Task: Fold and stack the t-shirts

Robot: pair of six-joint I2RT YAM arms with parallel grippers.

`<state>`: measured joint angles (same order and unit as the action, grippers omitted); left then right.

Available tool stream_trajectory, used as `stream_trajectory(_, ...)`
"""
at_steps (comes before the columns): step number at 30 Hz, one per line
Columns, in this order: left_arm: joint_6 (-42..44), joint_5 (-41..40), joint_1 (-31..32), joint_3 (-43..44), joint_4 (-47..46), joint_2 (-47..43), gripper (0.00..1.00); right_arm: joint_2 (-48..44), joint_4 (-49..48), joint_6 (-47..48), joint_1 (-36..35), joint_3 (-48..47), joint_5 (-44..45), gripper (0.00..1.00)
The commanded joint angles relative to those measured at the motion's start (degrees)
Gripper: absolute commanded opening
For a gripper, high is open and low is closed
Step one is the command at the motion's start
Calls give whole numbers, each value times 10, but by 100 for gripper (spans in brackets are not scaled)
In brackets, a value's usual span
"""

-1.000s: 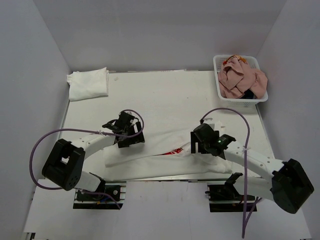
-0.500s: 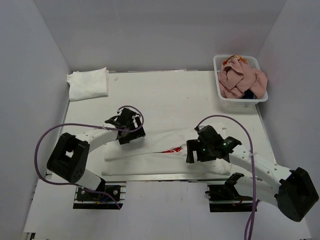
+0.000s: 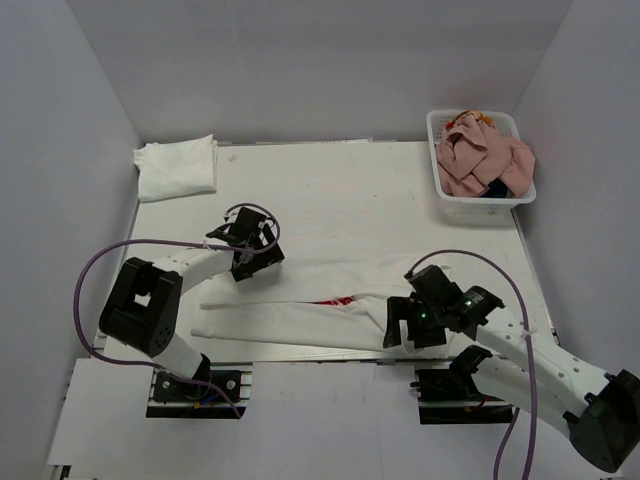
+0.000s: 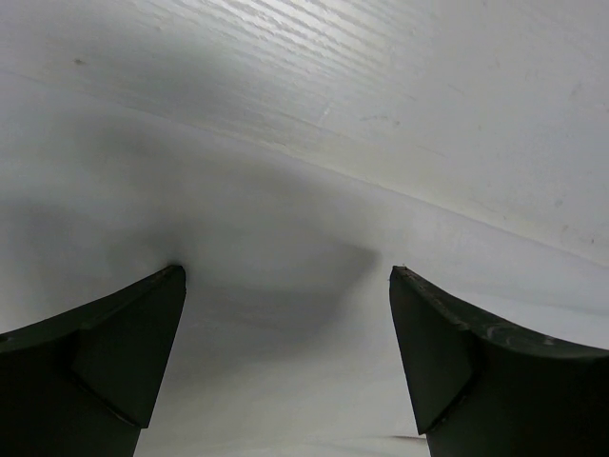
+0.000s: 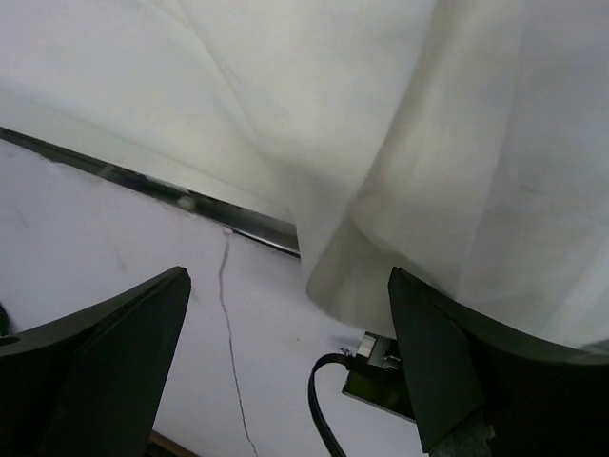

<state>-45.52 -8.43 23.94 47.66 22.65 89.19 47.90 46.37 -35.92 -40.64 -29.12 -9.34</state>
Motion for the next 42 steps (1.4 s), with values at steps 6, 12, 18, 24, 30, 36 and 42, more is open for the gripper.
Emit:
stream_trajectory(6,18,-57,-29,-16,50,35,99,-90,-73,43,0,-93,47,90)
stream_trajectory(12,31,-57,-40,19,50,56,99,26,-88,4,0,-76,185,90)
stream_trajectory(18,38,-75,-40,58,95,70,99,178,-147,5,20,-109,236,90)
stream_trajectory(24,38,-63,-40,58,89,58,99,358,-185,37,70,-154,246,90)
stream_trajectory(30,38,-45,-35,78,102,70,99,512,-249,54,138,-213,218,85)
stream_trajectory(36,38,-20,-21,71,165,68,99,700,-292,124,185,-439,252,82)
stream_trajectory(42,58,64,30,44,179,-33,99,838,-234,213,189,-774,183,90)
